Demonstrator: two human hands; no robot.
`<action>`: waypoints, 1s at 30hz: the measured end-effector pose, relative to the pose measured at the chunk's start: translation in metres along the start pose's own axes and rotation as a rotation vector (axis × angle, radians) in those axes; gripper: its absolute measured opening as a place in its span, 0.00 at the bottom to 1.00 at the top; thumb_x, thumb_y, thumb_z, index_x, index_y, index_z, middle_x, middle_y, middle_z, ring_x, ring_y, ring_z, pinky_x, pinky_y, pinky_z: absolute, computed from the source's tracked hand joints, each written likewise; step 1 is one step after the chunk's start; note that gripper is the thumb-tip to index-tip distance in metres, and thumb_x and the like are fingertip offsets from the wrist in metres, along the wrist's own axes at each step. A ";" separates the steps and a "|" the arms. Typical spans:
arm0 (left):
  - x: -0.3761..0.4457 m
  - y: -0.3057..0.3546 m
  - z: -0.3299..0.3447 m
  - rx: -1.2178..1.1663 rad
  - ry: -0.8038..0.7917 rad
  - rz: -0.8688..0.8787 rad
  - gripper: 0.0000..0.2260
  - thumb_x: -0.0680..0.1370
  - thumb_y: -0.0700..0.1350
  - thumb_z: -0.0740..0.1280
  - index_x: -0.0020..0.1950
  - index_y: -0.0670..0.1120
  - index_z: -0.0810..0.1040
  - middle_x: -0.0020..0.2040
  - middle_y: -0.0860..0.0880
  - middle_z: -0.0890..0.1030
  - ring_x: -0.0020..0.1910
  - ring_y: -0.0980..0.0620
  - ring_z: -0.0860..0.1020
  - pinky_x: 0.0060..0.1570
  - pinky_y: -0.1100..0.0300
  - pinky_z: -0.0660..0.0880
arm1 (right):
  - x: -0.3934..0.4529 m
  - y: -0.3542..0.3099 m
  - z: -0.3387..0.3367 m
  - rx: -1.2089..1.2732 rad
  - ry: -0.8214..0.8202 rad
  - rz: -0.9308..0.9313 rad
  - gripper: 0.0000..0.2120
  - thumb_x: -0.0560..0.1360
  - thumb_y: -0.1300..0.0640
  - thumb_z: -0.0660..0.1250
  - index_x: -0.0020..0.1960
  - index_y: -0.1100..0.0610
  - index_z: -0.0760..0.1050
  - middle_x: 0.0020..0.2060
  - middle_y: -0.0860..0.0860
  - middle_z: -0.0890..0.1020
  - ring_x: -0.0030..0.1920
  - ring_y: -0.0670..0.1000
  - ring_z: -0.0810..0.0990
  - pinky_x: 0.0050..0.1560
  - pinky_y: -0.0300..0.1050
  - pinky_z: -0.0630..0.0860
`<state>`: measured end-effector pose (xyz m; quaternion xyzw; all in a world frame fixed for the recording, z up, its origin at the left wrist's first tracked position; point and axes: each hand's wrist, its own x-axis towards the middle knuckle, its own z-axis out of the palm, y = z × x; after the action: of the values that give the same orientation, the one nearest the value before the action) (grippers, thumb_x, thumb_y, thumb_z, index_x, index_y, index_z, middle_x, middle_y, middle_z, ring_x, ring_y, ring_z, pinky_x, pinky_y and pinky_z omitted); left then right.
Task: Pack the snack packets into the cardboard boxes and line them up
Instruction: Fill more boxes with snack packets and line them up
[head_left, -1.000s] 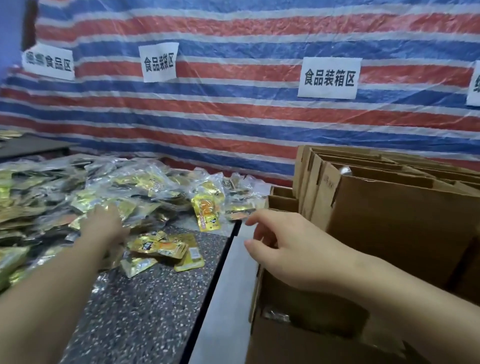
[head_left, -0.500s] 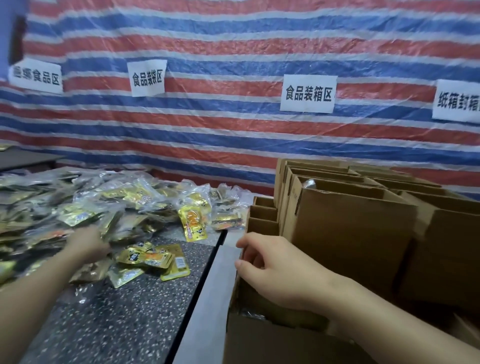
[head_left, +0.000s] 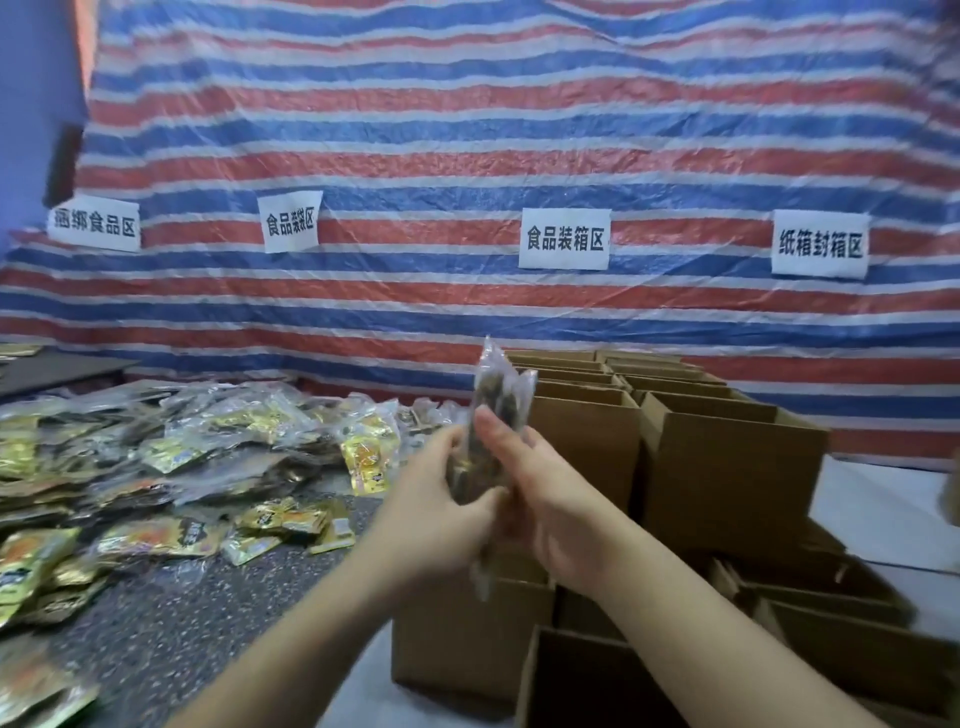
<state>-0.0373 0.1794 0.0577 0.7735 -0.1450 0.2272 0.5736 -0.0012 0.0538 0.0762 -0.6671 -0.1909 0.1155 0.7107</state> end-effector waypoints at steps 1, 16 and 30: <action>-0.005 0.004 0.018 -0.021 -0.033 0.031 0.18 0.70 0.49 0.71 0.58 0.61 0.75 0.51 0.56 0.84 0.52 0.59 0.82 0.48 0.66 0.79 | -0.010 -0.002 -0.007 0.029 0.027 -0.005 0.44 0.55 0.30 0.79 0.67 0.44 0.73 0.53 0.46 0.86 0.54 0.50 0.85 0.55 0.51 0.80; -0.052 -0.038 0.066 0.250 -0.283 -0.163 0.11 0.82 0.48 0.63 0.59 0.64 0.71 0.57 0.65 0.77 0.57 0.73 0.73 0.61 0.68 0.71 | -0.102 0.011 -0.120 -0.199 0.163 -0.120 0.24 0.67 0.47 0.73 0.62 0.46 0.75 0.52 0.48 0.85 0.50 0.48 0.85 0.50 0.50 0.76; -0.078 -0.067 0.079 -0.134 -0.150 -0.365 0.13 0.81 0.36 0.61 0.51 0.47 0.84 0.47 0.50 0.85 0.48 0.56 0.81 0.46 0.68 0.74 | -0.083 0.031 -0.100 -0.873 -0.536 0.415 0.14 0.75 0.47 0.70 0.58 0.51 0.77 0.52 0.52 0.80 0.54 0.51 0.78 0.66 0.55 0.72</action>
<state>-0.0571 0.1212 -0.0564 0.7619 -0.0596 0.0510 0.6430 -0.0306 -0.0688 0.0318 -0.8707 -0.2598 0.3291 0.2571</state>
